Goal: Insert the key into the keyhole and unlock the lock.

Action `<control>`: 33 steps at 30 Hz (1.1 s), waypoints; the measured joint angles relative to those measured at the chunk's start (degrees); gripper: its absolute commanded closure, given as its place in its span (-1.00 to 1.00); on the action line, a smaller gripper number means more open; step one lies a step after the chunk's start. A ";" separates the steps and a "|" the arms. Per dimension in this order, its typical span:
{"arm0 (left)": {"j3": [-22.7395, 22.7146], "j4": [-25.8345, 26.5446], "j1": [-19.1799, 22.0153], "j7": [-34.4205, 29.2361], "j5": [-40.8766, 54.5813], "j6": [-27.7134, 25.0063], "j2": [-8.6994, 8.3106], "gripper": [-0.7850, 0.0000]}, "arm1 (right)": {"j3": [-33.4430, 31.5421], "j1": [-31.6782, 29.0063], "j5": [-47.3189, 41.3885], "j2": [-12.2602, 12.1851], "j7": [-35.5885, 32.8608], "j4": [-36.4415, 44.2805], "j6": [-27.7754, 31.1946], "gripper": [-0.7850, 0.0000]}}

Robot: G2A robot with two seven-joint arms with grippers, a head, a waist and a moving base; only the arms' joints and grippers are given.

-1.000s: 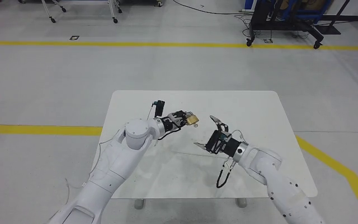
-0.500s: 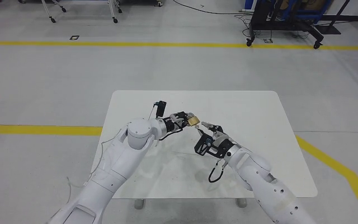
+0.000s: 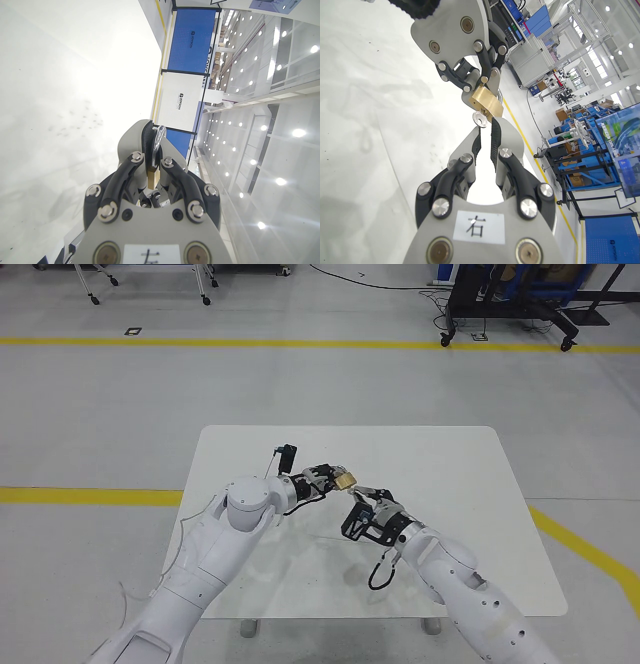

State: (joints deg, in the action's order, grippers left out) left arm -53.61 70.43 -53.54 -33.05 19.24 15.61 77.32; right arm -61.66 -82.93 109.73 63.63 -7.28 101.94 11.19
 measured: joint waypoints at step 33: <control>-0.97 0.71 -1.20 -0.84 -1.92 -2.16 0.16 1.00 | -3.01 0.80 -16.18 1.61 1.95 -2.71 2.38 0.54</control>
State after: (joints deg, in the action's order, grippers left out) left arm -54.57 71.14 -54.74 -33.89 17.32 13.45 77.49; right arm -64.68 -82.13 93.55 65.24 -5.33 99.23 13.58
